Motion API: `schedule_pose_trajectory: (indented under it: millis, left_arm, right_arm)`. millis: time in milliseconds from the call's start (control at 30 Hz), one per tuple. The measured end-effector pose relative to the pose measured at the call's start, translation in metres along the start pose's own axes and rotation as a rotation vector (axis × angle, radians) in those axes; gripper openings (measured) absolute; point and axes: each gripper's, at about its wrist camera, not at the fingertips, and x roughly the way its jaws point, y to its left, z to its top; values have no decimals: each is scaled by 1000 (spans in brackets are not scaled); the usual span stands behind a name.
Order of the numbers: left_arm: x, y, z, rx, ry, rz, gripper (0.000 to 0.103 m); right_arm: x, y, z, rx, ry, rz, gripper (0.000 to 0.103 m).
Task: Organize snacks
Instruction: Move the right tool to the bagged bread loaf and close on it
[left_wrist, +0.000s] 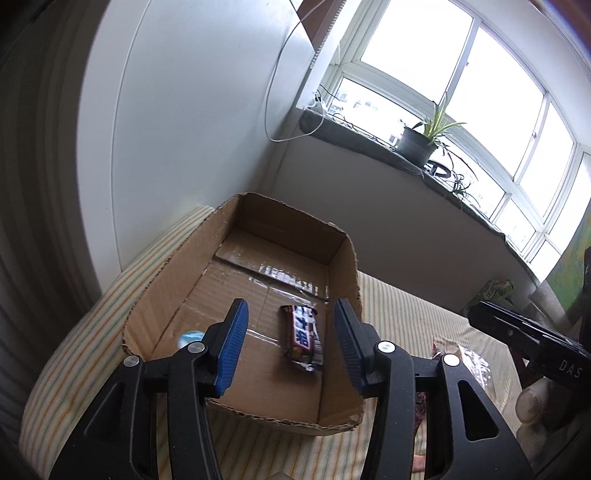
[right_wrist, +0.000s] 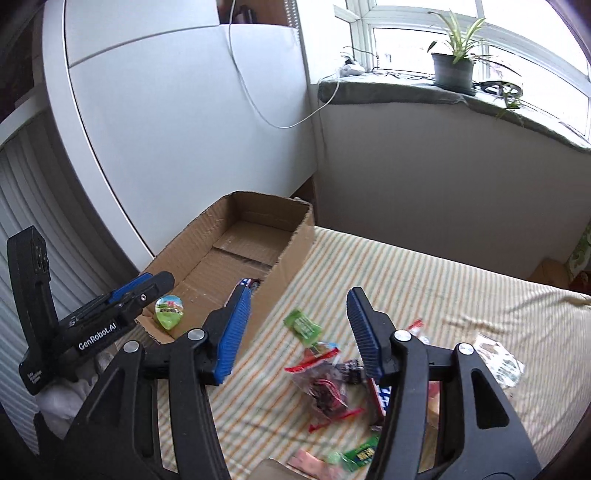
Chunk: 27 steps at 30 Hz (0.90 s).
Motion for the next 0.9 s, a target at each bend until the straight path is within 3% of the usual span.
schedule_pose_trajectory:
  millis: [233,433,767,900]
  left_arm:
    - [2,-25,-7,25,22,-69,47]
    - [2,-66,-23,120,49,-135,47]
    - [19,-121,-51,221,149,-241,47]
    - [36,-141,-65,238,226,-311,47]
  right_arm:
    - [-44,-52,-25,128,-11,-22,57]
    - [-66,-84,-52,142,-8,-147,57]
    - [-63,-148,-86,306,49,-158,57]
    - [-56,-170,-97,377,66,-137,57]
